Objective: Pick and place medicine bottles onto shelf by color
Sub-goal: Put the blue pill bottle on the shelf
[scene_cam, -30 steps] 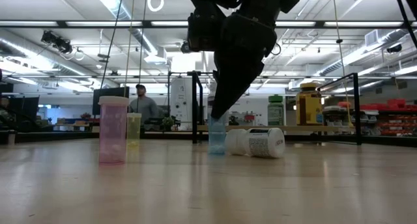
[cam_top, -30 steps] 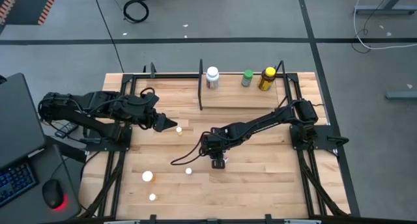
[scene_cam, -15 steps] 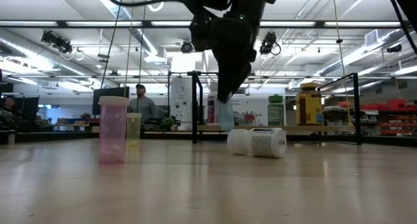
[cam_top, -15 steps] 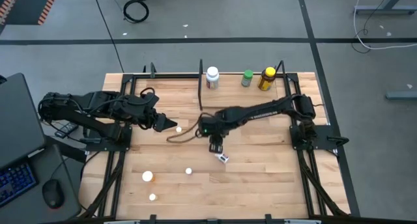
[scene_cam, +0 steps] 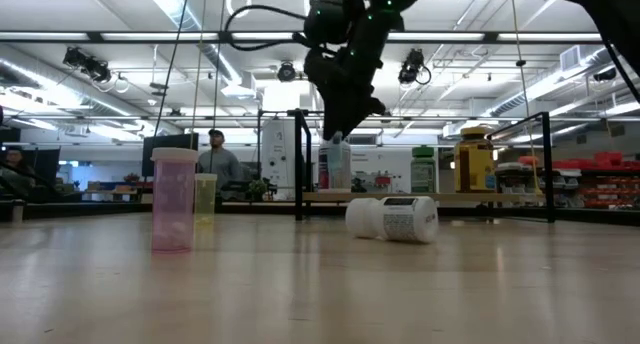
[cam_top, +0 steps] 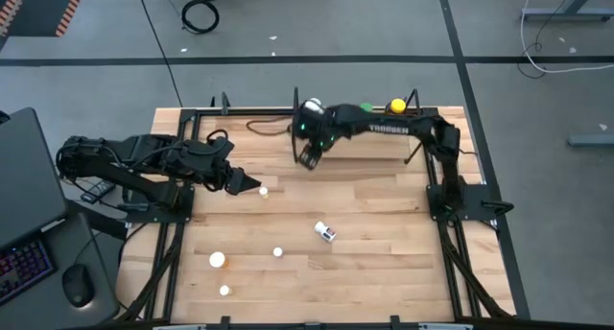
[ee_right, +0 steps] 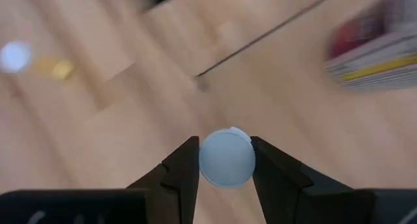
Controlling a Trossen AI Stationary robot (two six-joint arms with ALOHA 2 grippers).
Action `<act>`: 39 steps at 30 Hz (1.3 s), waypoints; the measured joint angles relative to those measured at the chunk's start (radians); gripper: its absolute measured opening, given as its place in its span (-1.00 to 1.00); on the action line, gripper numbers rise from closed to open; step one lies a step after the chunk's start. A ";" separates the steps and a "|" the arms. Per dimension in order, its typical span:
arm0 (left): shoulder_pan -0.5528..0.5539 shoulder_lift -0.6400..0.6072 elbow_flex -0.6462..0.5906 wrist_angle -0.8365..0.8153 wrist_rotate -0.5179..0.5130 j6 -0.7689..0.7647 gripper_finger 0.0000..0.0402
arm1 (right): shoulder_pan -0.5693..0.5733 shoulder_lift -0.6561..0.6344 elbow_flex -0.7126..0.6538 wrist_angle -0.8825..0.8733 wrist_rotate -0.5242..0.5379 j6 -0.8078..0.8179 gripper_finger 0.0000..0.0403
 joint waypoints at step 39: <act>0.002 0.000 0.000 0.003 0.000 0.005 0.53 | -0.095 0.003 0.008 -0.023 -0.076 -0.062 -0.33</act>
